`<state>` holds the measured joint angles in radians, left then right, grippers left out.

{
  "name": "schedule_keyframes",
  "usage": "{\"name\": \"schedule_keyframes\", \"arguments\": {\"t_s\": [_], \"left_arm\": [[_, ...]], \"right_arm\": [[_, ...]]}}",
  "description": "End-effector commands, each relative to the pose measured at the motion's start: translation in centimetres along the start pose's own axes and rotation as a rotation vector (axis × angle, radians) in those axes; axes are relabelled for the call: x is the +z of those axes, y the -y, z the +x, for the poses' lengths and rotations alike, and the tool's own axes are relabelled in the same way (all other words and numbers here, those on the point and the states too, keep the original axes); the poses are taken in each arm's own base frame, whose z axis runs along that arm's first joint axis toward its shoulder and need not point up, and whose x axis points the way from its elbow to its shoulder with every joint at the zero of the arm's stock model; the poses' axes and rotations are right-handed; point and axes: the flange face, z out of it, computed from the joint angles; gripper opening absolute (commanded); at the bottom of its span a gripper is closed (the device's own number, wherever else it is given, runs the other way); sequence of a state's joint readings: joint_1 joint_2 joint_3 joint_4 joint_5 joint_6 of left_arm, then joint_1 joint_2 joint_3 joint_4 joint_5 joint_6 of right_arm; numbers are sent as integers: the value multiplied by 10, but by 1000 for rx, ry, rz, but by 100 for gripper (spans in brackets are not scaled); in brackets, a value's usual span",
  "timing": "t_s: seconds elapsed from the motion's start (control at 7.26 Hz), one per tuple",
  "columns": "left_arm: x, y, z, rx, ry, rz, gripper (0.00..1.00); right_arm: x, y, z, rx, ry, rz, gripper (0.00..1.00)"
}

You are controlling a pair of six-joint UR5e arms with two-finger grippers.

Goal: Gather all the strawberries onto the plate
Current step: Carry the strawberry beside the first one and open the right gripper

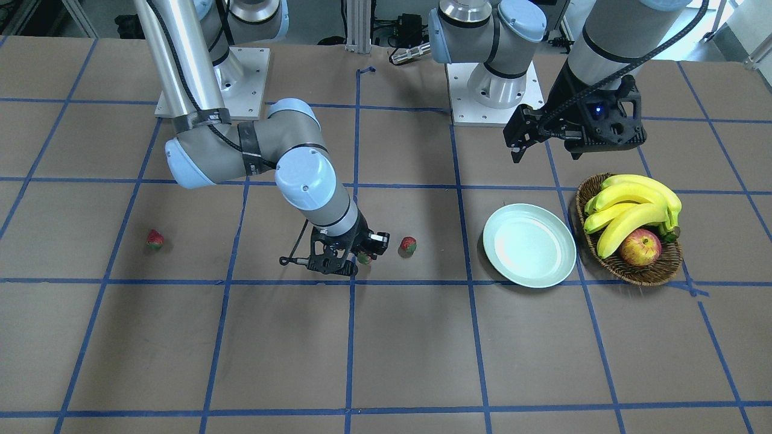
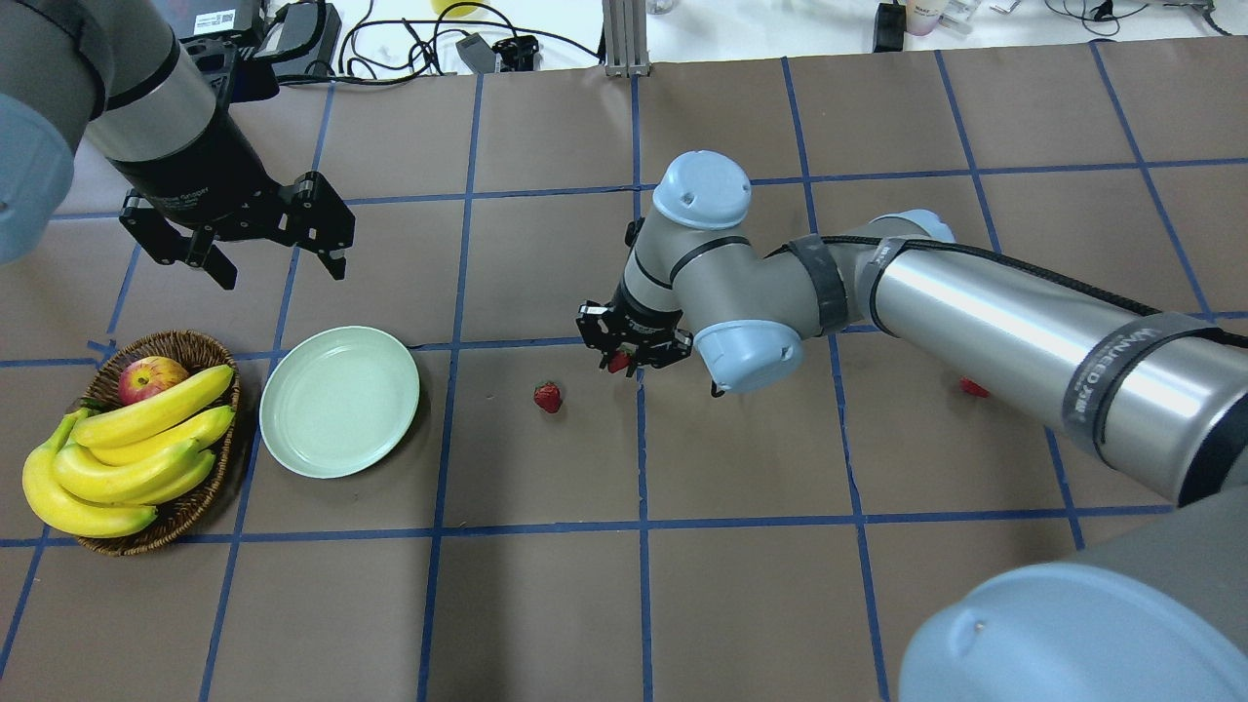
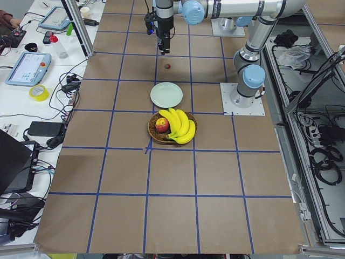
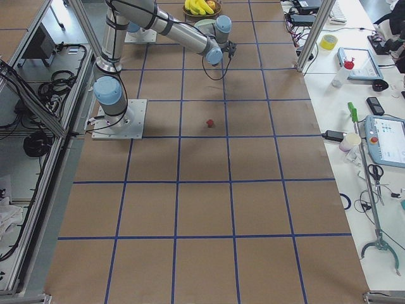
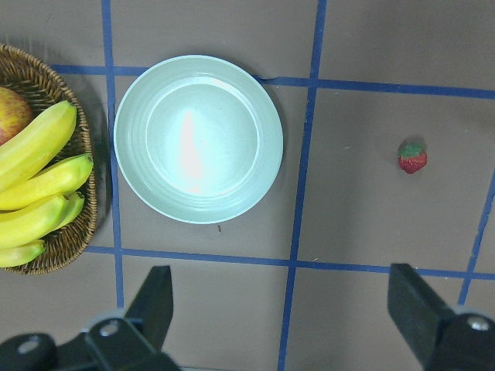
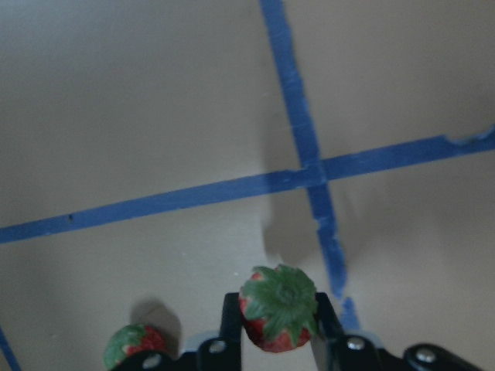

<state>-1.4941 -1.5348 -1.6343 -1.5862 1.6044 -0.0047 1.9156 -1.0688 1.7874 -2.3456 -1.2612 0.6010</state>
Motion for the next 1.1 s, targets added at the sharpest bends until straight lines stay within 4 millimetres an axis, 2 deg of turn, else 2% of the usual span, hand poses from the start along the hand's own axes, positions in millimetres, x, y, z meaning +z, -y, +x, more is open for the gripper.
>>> {"name": "schedule_keyframes", "arguments": {"t_s": [0.0,0.14,0.41,0.55,0.69,0.83,0.96], "left_arm": [[0,0,0,0,0,0,100],[0,1,-1,-2,0,1,100],[-3,-2,-1,-2,2,4,100],[-2,-2,0,0,2,1,100],[0,0,-1,-1,0,-2,100],[0,1,-1,-1,0,0,100],[-2,-2,-1,0,5,1,100]], "right_arm": [[16,-5,-20,8,34,20,39],[15,-4,-19,10,22,27,99],[-2,-9,-16,-41,-27,20,100],[-19,-10,-6,-81,-131,50,100],[-26,-5,1,-80,-150,56,100],[-54,19,28,-39,-179,88,100],[-94,38,64,-3,-196,83,100]]}}
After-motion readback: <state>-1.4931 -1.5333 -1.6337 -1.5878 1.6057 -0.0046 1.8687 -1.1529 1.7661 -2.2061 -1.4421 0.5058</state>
